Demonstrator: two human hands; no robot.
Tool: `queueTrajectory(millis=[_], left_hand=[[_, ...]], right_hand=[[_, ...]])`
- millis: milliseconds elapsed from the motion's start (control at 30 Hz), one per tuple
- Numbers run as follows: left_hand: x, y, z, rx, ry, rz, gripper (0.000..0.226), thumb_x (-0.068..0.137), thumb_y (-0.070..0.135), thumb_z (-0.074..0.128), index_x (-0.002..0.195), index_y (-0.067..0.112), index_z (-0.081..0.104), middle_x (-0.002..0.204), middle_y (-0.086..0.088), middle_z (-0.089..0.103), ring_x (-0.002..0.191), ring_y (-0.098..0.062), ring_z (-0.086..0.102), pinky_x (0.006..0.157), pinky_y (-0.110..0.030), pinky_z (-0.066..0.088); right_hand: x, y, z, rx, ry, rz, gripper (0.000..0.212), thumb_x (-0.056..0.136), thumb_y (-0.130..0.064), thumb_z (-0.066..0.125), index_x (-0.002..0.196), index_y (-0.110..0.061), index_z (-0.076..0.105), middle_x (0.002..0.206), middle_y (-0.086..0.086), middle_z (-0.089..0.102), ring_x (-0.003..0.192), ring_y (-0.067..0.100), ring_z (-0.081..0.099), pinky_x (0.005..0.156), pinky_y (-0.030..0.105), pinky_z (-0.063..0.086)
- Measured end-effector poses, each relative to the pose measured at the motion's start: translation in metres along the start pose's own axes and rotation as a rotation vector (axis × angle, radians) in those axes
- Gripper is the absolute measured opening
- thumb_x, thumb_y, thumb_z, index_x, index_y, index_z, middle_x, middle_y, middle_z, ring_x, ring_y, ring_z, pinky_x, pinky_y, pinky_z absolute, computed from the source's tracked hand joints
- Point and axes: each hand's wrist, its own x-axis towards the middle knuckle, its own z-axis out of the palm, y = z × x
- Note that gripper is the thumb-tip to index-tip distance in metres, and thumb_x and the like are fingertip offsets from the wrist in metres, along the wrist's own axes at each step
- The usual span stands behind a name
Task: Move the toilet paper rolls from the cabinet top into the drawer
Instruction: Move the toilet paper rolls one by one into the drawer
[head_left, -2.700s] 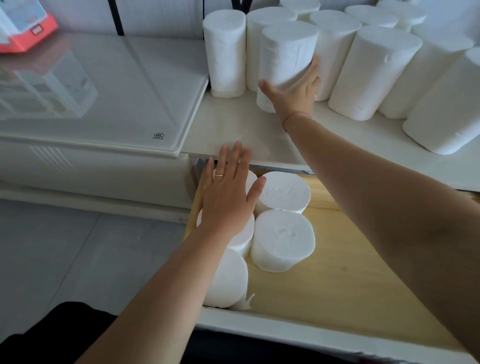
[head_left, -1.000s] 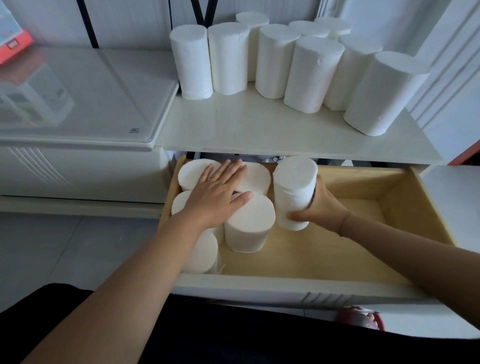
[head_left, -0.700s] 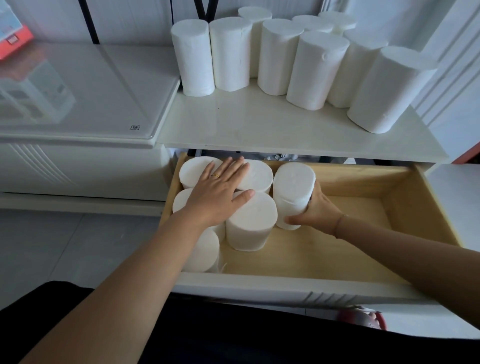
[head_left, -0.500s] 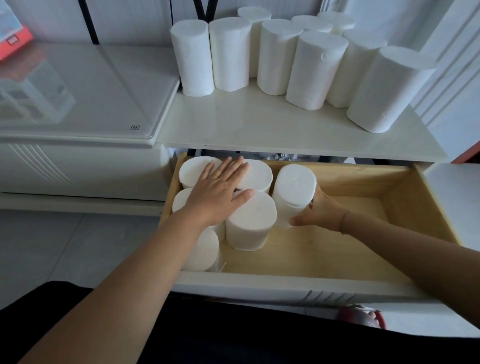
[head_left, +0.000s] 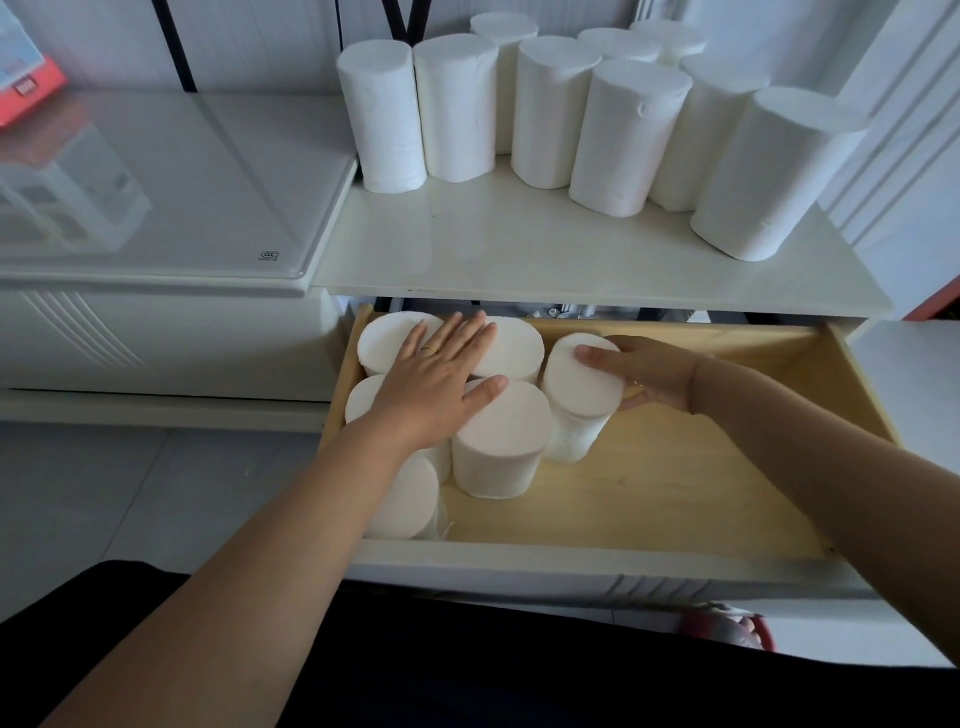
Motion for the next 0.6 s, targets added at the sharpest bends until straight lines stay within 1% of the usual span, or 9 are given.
queueTrajectory(millis=[100,167,233,300,433,500,600], left_hand=[[0.0,0.0,0.0,-0.005,-0.003,0.001,0.068,0.09,0.062,0.008,0.149,0.03,-0.006,0.156,0.014,-0.012,0.142,-0.003,-0.015,0.112,-0.03,-0.017],[0.0,-0.001,0.0,-0.004,-0.004,0.003,0.068,0.09,0.062,0.008,0.149,0.03,-0.006,0.157,0.014,-0.011,0.142,-0.004,-0.015,0.112,-0.03,-0.016],[0.0,-0.001,0.0,-0.001,-0.002,0.001,0.067,0.092,0.06,0.01,0.149,0.03,-0.005,0.157,0.013,-0.011,0.142,-0.004,-0.015,0.112,-0.03,-0.016],[0.0,0.0,0.0,0.001,-0.006,-0.004,0.066,0.093,0.06,0.011,0.149,0.03,-0.005,0.157,0.013,-0.011,0.142,-0.004,-0.015,0.112,-0.03,-0.016],[0.001,0.001,0.0,0.011,-0.018,-0.008,0.066,0.092,0.06,0.009,0.148,0.029,-0.008,0.157,0.013,-0.013,0.142,-0.005,-0.016,0.112,-0.031,-0.016],[0.001,0.001,0.0,0.017,-0.021,-0.008,0.067,0.092,0.06,0.008,0.148,0.029,-0.009,0.157,0.012,-0.014,0.142,-0.005,-0.016,0.111,-0.031,-0.017],[0.001,0.001,0.0,0.015,-0.023,-0.011,0.066,0.092,0.059,0.008,0.148,0.029,-0.008,0.157,0.012,-0.013,0.142,-0.006,-0.016,0.111,-0.031,-0.017]], right_hand=[[-0.009,0.004,-0.007,-0.046,-0.046,0.015,0.032,0.084,-0.049,0.063,0.111,-0.032,0.059,0.117,-0.005,0.065,0.109,0.016,0.062,0.096,0.046,0.052],[-0.018,0.008,-0.01,-0.068,-0.076,0.037,0.033,0.084,-0.046,0.065,0.112,-0.029,0.059,0.117,-0.003,0.065,0.106,0.014,0.063,0.092,0.042,0.055],[-0.029,0.011,-0.011,-0.089,-0.108,0.065,0.036,0.083,-0.044,0.066,0.114,-0.026,0.058,0.115,-0.001,0.065,0.101,0.012,0.065,0.083,0.036,0.059],[-0.041,0.014,-0.009,-0.11,-0.141,0.097,0.04,0.083,-0.042,0.067,0.116,-0.022,0.057,0.115,0.001,0.065,0.1,0.014,0.066,0.077,0.034,0.061],[-0.065,0.015,0.003,-0.154,-0.216,0.177,0.044,0.087,-0.044,0.061,0.122,-0.018,0.054,0.115,0.008,0.064,0.099,0.026,0.068,0.079,0.037,0.06],[-0.075,0.013,0.011,-0.192,-0.245,0.192,0.042,0.092,-0.043,0.055,0.125,-0.018,0.051,0.114,0.012,0.065,0.098,0.028,0.069,0.081,0.036,0.06],[-0.085,0.008,0.023,-0.294,-0.302,0.19,0.043,0.096,-0.044,0.047,0.129,-0.017,0.048,0.115,0.013,0.065,0.102,0.029,0.067,0.08,0.033,0.06]])
